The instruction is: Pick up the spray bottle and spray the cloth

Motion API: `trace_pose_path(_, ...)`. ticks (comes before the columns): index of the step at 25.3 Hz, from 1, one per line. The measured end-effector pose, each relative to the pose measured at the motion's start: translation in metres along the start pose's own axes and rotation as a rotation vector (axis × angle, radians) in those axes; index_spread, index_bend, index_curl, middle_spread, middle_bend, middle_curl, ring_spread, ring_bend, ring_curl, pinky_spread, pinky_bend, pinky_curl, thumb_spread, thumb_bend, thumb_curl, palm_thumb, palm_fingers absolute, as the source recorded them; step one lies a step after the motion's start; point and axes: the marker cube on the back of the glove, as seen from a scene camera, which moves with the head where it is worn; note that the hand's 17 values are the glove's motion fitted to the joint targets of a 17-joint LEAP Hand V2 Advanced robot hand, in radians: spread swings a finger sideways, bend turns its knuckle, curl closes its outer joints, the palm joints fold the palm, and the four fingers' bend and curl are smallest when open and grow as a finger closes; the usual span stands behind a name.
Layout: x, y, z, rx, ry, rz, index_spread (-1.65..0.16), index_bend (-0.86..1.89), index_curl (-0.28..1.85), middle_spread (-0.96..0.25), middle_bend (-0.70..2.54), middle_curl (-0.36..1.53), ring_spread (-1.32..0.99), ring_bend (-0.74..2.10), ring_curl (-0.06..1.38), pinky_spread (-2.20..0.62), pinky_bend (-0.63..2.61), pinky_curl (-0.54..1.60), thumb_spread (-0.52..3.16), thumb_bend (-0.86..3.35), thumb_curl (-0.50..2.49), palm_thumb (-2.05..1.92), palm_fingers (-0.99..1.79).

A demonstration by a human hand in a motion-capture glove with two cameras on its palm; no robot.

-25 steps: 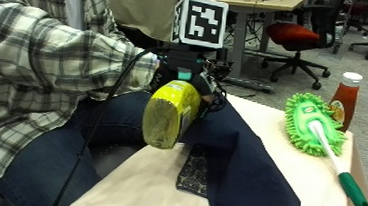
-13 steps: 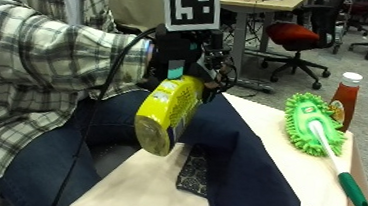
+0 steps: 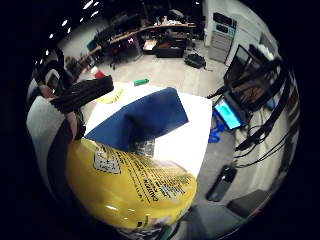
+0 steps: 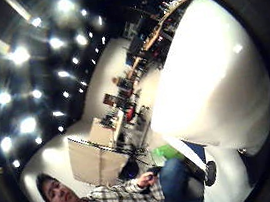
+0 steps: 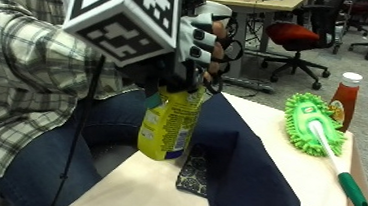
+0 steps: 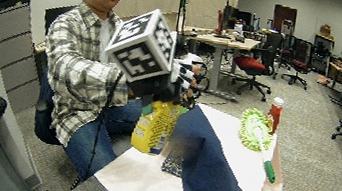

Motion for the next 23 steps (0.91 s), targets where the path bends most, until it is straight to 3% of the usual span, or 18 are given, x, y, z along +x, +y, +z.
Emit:
trace_pose_path(5, 0.01, -0.002, -0.02, 0.2, -0.246, 0.127, -0.3, 0.17, 0.57, -0.18, 0.51, 0.52, -0.23, 0.57, 0.47, -0.12, 0.39, 0.4, 0.13, -0.03, 0.79, 1.09, 1.24)
trace_pose_path(11, -0.025, -0.011, -0.013, 0.247, -0.407, 0.055, -0.3, 0.17, 0.57, -0.18, 0.51, 0.52, -0.22, 0.57, 0.47, -0.11, 0.39, 0.41, 0.14, -0.03, 0.79, 1.1, 1.23)
trace_pose_path(23, -0.112, -0.059, 0.123, 0.144, -0.692, -0.083, -0.29, 0.16, 0.56, -0.17, 0.5, 0.52, -0.21, 0.56, 0.48, -0.08, 0.38, 0.41, 0.17, -0.03, 0.79, 1.11, 1.19)
